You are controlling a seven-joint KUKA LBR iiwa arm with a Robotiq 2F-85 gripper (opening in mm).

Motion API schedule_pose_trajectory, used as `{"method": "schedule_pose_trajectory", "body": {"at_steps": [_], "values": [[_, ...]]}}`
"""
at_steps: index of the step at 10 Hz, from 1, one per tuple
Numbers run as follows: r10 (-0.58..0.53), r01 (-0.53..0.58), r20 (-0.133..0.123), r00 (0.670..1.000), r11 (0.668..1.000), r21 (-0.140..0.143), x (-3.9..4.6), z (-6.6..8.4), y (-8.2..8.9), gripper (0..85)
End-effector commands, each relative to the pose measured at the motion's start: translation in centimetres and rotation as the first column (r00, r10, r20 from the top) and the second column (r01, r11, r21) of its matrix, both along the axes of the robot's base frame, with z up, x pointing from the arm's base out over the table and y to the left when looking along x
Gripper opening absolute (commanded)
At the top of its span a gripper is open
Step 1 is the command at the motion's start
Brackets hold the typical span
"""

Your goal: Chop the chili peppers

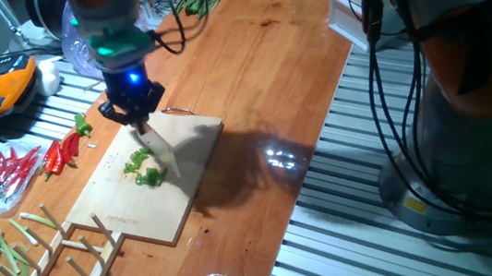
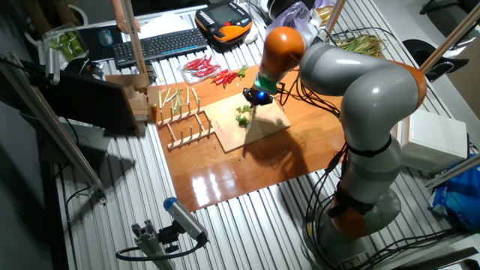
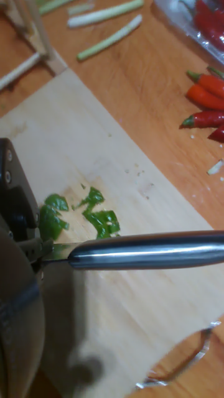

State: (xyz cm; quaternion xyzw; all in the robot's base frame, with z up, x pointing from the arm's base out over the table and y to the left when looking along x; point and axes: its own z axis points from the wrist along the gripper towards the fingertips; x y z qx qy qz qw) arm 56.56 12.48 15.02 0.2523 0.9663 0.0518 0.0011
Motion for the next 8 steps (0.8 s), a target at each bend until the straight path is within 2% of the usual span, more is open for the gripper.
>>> {"method": "schedule_pose_trajectory", "body": {"at_steps": [1, 3, 4, 5, 6, 7, 8], "values": [[0.487, -0.487, -0.003, 0.874, 0.873, 0.028, 0.04, 0.12, -0.23, 0.0], [0.445, -0.445, 0.001, 0.896, 0.895, 0.046, 0.04, 0.12, -0.23, 0.0], [0.459, -0.458, 0.003, 0.889, 0.888, 0.045, 0.04, 0.12, -0.23, 0.0], [0.484, -0.484, 0.014, 0.875, 0.873, 0.059, 0.04, 0.12, -0.23, 0.0], [0.498, -0.498, 0.022, 0.867, 0.865, 0.059, 0.04, 0.12, -0.23, 0.0], [0.507, -0.508, 0.050, 0.860, 0.861, 0.011, 0.04, 0.12, -0.23, 0.0], [0.501, -0.506, 0.071, 0.862, 0.859, 0.076, 0.04, 0.12, -0.23, 0.0]]}}
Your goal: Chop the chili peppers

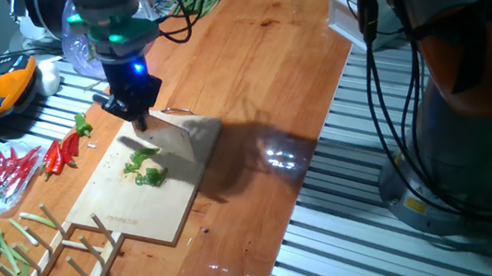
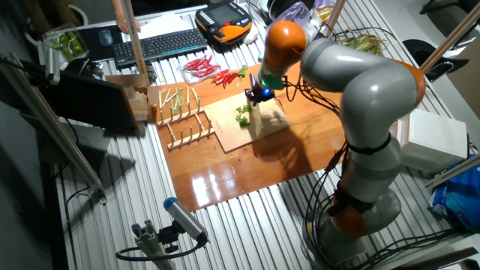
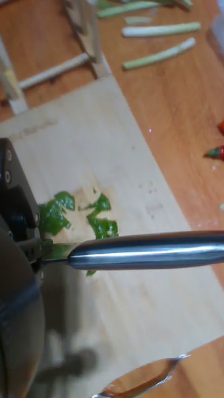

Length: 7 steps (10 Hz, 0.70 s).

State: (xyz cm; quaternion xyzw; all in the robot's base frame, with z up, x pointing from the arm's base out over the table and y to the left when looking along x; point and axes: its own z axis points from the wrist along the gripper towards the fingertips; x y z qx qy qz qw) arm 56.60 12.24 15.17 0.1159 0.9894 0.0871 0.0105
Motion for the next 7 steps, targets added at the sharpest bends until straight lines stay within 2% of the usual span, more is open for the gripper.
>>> {"method": "schedule_pose_trajectory", "body": {"at_steps": [1, 3, 5, 6, 7], "values": [[0.263, -0.263, 0.008, 0.965, 0.964, 0.038, 0.00, 0.0, 0.0, 0.0], [0.251, -0.250, -0.004, 0.968, 0.965, 0.081, 0.00, 0.0, 0.0, 0.0], [0.238, -0.236, -0.016, 0.971, 0.968, 0.080, 0.00, 0.0, 0.0, 0.0], [0.240, -0.238, -0.024, 0.971, 0.969, 0.058, 0.86, 0.8, 1.2, 0.0], [0.227, -0.225, -0.031, 0.973, 0.973, 0.047, 2.34, 2.4, 3.8, 0.0]]}}
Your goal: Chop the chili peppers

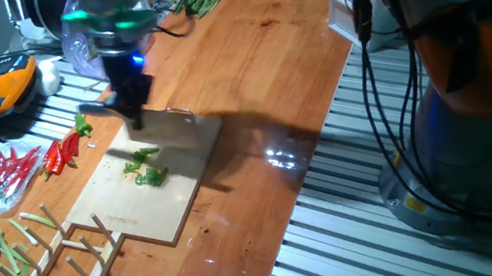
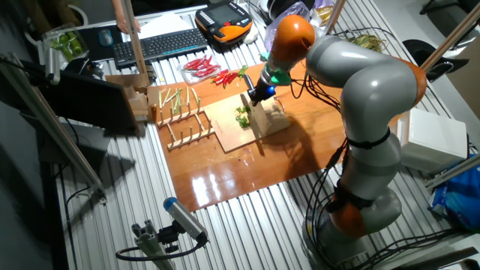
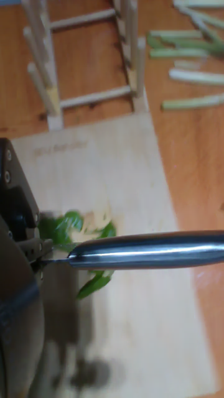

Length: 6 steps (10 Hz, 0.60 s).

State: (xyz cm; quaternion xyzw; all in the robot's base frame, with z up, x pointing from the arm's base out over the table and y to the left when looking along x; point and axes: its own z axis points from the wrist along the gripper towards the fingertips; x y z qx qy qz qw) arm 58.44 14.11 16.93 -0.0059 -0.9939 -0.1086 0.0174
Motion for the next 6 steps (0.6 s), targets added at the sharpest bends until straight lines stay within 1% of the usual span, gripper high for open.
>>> {"method": "schedule_pose_trajectory", "body": {"at_steps": [1, 2, 3, 4, 5, 6], "values": [[-0.011, 0.011, 0.011, 1.000, 1.000, 0.015, 1.08, 1.3, 3.8, 0.0], [-0.039, 0.039, 0.009, 0.999, 0.999, 0.022, 1.45, 1.9, 5.7, 0.0], [-0.073, 0.074, -0.004, 0.997, 0.997, 0.009, 1.65, 2.5, 7.8, 0.0], [-0.091, 0.090, -0.010, 0.996, 0.996, -0.012, 1.64, 3.0, 9.7, 0.0], [-0.084, 0.084, -0.010, 0.996, 0.996, -0.032, 1.54, 3.2, 11.4, 0.0], [-0.069, 0.069, 0.001, 0.998, 0.997, -0.043, 1.27, 2.8, 12.7, 0.0]]}}
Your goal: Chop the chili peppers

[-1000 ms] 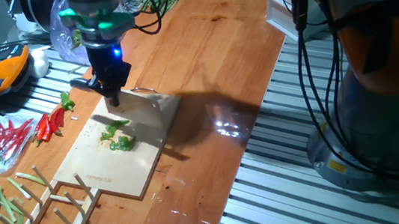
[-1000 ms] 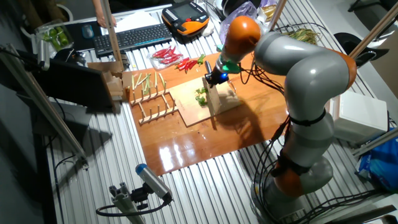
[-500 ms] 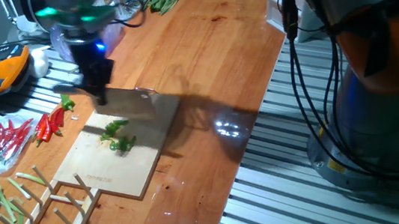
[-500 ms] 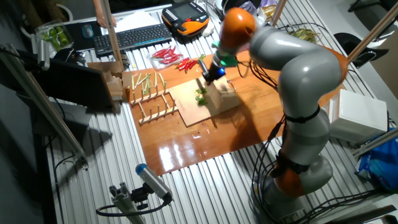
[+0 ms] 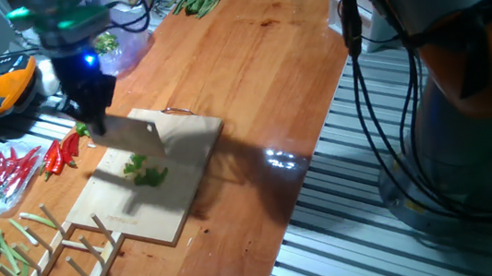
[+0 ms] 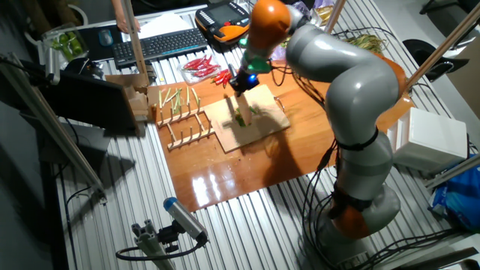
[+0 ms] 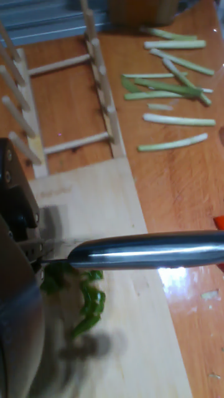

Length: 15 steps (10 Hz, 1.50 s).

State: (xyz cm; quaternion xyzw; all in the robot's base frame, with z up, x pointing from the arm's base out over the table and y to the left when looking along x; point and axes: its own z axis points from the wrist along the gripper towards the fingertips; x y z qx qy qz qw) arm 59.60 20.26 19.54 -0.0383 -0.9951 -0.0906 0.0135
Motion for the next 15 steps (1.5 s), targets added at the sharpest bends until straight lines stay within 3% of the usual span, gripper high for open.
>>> {"method": "schedule_pose_trajectory", "body": {"at_steps": [1, 3, 5, 7, 9, 10, 13, 15], "values": [[0.003, -0.003, 0.001, 1.000, 1.000, 0.008, -0.20, -0.4, 7.6, 0.0], [0.038, -0.039, 0.004, 0.999, 0.999, 0.035, -0.41, -1.0, 8.4, 0.0], [0.060, -0.060, 0.007, 0.998, 0.998, 0.017, -0.45, -1.1, 7.9, 0.0], [0.085, -0.085, 0.005, 0.996, 0.996, 0.028, -0.26, -1.3, 7.3, 0.0], [0.120, -0.121, 0.023, 0.992, 0.993, 0.018, -0.24, -1.3, 7.2, 0.0], [0.146, -0.146, 0.014, 0.989, 0.988, 0.040, -0.24, -1.3, 7.2, 0.0], [0.172, -0.173, 0.014, 0.985, 0.984, 0.043, -0.36, -1.0, 6.3, 0.0], [0.186, -0.187, 0.043, 0.982, 0.982, 0.034, -0.36, -1.0, 6.3, 0.0]]}}
